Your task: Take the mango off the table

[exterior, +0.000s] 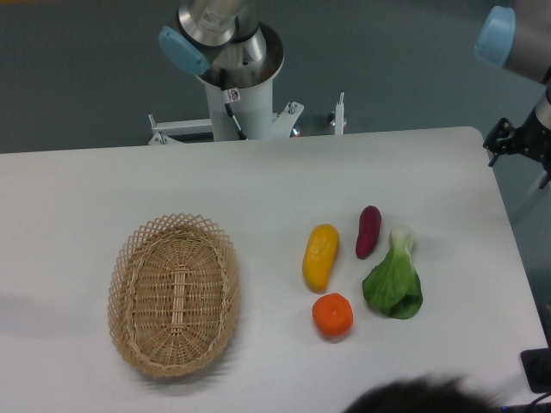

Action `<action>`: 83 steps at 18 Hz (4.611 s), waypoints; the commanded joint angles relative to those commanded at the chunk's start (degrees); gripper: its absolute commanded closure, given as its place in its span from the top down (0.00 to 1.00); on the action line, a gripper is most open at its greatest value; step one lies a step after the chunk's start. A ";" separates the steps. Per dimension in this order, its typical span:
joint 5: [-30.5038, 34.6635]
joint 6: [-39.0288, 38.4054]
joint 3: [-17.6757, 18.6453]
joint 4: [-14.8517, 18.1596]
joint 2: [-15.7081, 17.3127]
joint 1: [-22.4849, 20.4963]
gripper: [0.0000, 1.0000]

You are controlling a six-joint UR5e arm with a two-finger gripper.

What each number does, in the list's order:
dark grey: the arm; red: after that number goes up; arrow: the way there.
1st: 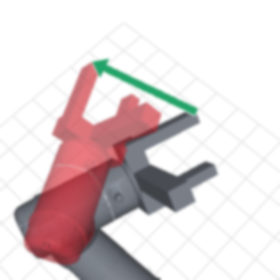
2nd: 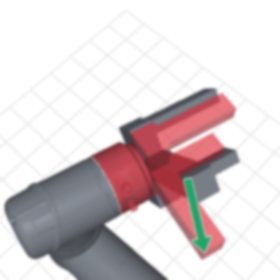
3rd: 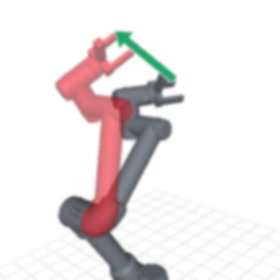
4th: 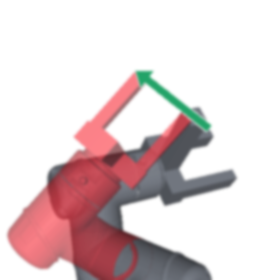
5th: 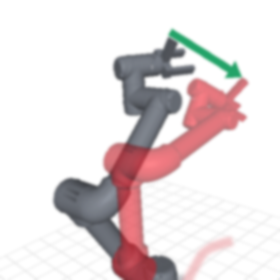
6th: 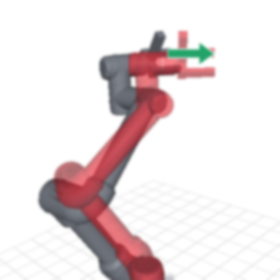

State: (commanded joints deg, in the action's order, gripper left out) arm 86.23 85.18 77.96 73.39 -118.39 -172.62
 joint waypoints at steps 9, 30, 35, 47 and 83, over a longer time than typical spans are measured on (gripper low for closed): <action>-1.07 -13.99 0.62 0.17 0.44 2.11 1.00; -10.91 -30.16 7.82 0.00 2.46 15.37 1.00; -10.74 -31.21 11.33 -1.58 2.55 17.49 1.00; -9.60 -34.03 16.61 -6.68 2.46 21.00 1.00; -3.97 -41.50 20.48 -11.16 3.07 25.14 0.37</action>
State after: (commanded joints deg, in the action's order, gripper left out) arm 82.26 43.68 98.44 62.23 -115.32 -147.48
